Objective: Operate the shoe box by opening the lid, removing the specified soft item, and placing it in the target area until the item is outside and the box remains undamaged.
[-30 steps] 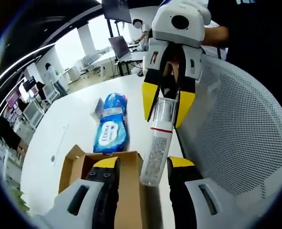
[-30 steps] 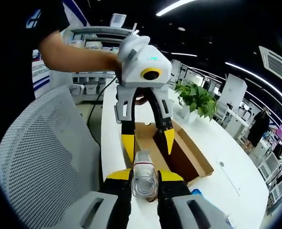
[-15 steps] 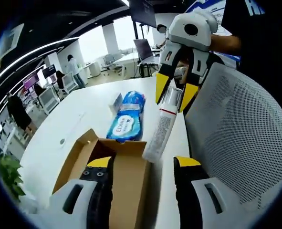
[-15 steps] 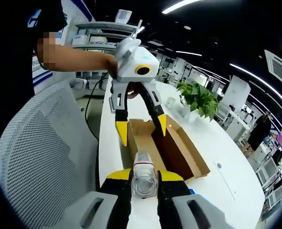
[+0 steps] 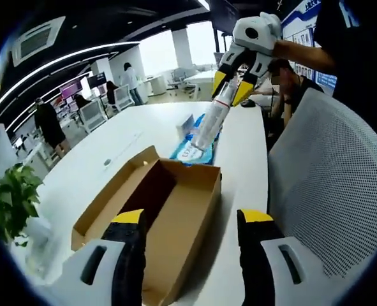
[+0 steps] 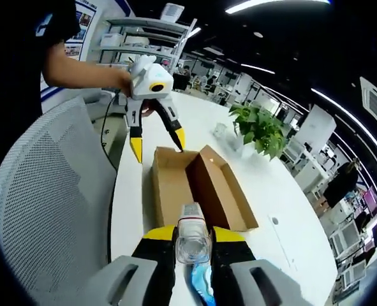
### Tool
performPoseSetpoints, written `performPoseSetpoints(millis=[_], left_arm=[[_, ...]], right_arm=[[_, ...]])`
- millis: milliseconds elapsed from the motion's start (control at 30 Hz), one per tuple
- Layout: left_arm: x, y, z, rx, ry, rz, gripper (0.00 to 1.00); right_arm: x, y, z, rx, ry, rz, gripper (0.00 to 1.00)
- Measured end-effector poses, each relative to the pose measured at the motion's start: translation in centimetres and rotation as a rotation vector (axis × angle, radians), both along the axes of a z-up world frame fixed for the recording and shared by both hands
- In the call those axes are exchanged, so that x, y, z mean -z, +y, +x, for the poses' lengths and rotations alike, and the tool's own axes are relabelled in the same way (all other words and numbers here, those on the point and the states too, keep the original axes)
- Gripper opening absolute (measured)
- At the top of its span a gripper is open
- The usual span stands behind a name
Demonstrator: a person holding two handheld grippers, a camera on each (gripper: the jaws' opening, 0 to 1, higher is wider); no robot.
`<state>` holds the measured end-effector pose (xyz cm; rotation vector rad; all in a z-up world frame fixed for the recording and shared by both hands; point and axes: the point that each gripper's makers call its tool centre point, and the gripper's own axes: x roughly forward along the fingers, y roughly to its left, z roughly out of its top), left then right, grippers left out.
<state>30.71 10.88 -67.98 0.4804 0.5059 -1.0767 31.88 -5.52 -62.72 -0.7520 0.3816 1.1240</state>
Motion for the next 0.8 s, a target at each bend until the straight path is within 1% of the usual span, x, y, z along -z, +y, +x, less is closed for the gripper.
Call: performPoseSetpoints(millis=[200,367,433,567,700,800], left_arm=[[0.5,2.9,0.6,-0.109,0.005,-0.008,0.58],[0.9,5.1,1.1,-0.197,0.008,-0.020,0.55],[1.2,5.9,1.3,-0.235,0.014,-0.016,0.53],[1.9,7.8,1.7,-0.340,0.039,-0.024,0.41],[2.7,9.3,1.9,-0.413,0.052,-0.029,0.38],[3.3,10.0,1.9,-0.452,0.068,-0.027,0.36]], right_arm=[[-0.3,-2.0,2.3,-0.005,-0.020,-0.059,0.15],[-0.3,-3.0,3.6,-0.021,-0.028,-0.103,0.15],[-0.4,-3.3,4.3,-0.025,-0.033,-0.118,0.15],[-0.5,-4.1,5.9,-0.032,-0.044,-0.150,0.15],[-0.6,-4.7,7.3,-0.039,-0.044,-0.173,0.15],[-0.2,-5.4,8.4,-0.046,-0.039,-0.207,0.15]])
